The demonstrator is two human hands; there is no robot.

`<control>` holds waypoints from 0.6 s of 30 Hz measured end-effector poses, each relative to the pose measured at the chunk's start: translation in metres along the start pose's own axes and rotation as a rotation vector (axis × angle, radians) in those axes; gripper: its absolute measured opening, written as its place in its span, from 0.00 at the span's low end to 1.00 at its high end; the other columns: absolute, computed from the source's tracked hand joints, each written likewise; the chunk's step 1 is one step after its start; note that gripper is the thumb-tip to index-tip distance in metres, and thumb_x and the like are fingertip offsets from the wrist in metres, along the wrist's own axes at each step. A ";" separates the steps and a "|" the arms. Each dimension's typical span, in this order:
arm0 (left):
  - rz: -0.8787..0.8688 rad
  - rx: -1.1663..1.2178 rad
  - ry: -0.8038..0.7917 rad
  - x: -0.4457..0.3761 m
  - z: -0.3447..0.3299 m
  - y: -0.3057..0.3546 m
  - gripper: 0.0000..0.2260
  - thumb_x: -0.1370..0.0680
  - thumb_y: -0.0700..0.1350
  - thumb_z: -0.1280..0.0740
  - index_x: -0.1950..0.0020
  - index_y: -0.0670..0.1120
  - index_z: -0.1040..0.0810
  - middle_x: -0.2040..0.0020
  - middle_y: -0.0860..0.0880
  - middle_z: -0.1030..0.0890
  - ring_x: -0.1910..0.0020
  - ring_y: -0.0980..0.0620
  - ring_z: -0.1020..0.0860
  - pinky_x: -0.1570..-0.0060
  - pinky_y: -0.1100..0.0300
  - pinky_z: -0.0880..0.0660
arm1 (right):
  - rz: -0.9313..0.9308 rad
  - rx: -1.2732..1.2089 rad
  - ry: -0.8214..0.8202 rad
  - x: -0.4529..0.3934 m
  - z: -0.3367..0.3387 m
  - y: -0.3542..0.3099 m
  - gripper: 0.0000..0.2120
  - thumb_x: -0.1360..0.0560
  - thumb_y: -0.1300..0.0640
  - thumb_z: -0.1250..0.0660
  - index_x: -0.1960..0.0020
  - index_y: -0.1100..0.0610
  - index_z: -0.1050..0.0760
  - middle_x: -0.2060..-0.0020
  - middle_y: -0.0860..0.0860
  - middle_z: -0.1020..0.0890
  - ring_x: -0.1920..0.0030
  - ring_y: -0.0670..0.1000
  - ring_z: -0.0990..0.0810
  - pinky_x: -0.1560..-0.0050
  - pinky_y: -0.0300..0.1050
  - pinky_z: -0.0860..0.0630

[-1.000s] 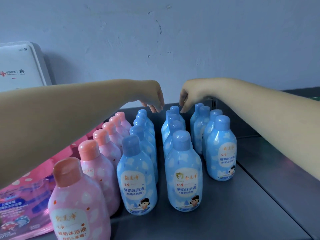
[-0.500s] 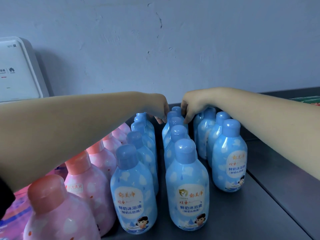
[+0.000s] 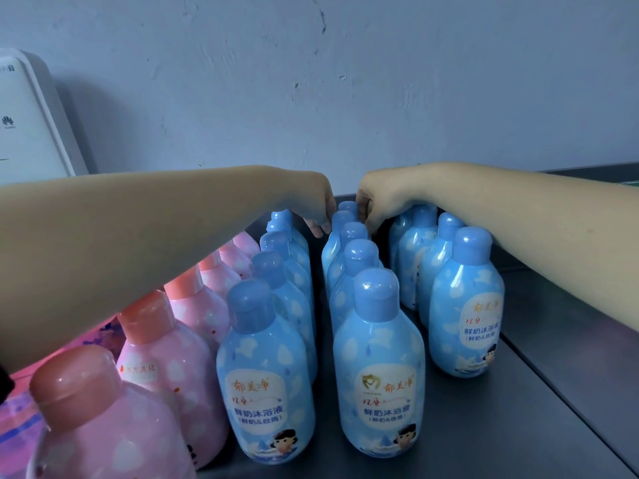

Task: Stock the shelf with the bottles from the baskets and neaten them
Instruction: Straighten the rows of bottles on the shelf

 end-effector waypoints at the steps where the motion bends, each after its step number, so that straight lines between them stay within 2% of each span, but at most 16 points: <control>1: 0.003 0.006 -0.003 0.000 0.000 -0.001 0.09 0.23 0.38 0.36 0.46 0.45 0.19 0.58 0.52 0.16 0.61 0.61 0.23 0.64 0.73 0.36 | 0.004 -0.007 0.006 0.000 0.000 -0.001 0.12 0.31 0.51 0.27 0.53 0.59 0.19 0.59 0.53 0.18 0.63 0.49 0.25 0.63 0.40 0.29; 3: 0.006 0.024 -0.005 0.000 0.000 -0.004 0.09 0.23 0.38 0.36 0.46 0.45 0.19 0.67 0.59 0.17 0.62 0.62 0.22 0.62 0.73 0.37 | 0.018 -0.021 0.016 0.000 0.000 -0.003 0.12 0.31 0.52 0.28 0.53 0.59 0.19 0.60 0.51 0.18 0.63 0.48 0.26 0.64 0.39 0.30; 5: 0.004 0.040 0.001 0.000 0.001 -0.007 0.09 0.23 0.39 0.35 0.46 0.45 0.19 0.72 0.60 0.19 0.62 0.62 0.21 0.61 0.73 0.36 | 0.031 -0.037 0.020 -0.001 0.000 -0.005 0.12 0.30 0.52 0.28 0.53 0.60 0.19 0.58 0.53 0.17 0.62 0.48 0.25 0.62 0.39 0.30; 9: -0.019 0.051 0.018 0.001 0.002 -0.008 0.06 0.26 0.40 0.31 0.52 0.44 0.17 0.69 0.57 0.19 0.67 0.62 0.21 0.63 0.69 0.31 | 0.035 -0.039 0.024 -0.001 -0.001 -0.006 0.14 0.30 0.49 0.29 0.51 0.59 0.19 0.56 0.50 0.16 0.61 0.48 0.25 0.62 0.38 0.29; 12: -0.022 -0.017 -0.021 0.003 -0.002 -0.006 0.01 0.28 0.42 0.29 0.60 0.46 0.18 0.70 0.56 0.19 0.74 0.66 0.24 0.72 0.75 0.33 | 0.028 -0.068 0.078 0.000 0.007 -0.004 0.14 0.30 0.49 0.30 0.49 0.56 0.20 0.55 0.49 0.17 0.62 0.44 0.26 0.63 0.36 0.31; 14: -0.031 -0.012 -0.037 0.005 -0.003 -0.006 0.02 0.29 0.41 0.28 0.58 0.45 0.18 0.66 0.54 0.18 0.73 0.66 0.24 0.76 0.78 0.35 | 0.044 -0.095 0.135 -0.001 0.014 -0.005 0.13 0.28 0.50 0.31 0.46 0.53 0.22 0.52 0.49 0.18 0.60 0.39 0.28 0.63 0.33 0.35; 18: -0.020 -0.043 -0.114 0.012 -0.012 -0.006 0.10 0.32 0.45 0.25 0.54 0.43 0.17 0.60 0.52 0.17 0.62 0.60 0.22 0.62 0.69 0.33 | 0.070 -0.049 0.134 -0.001 0.016 -0.014 0.12 0.26 0.49 0.34 0.44 0.51 0.24 0.55 0.49 0.18 0.63 0.35 0.32 0.65 0.32 0.39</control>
Point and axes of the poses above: each hand's wrist, its own x-axis away from the middle knuckle, its own z-axis out of the back of the hand, y = z × x, the point moved 10 cm from there along -x, towards the middle knuckle
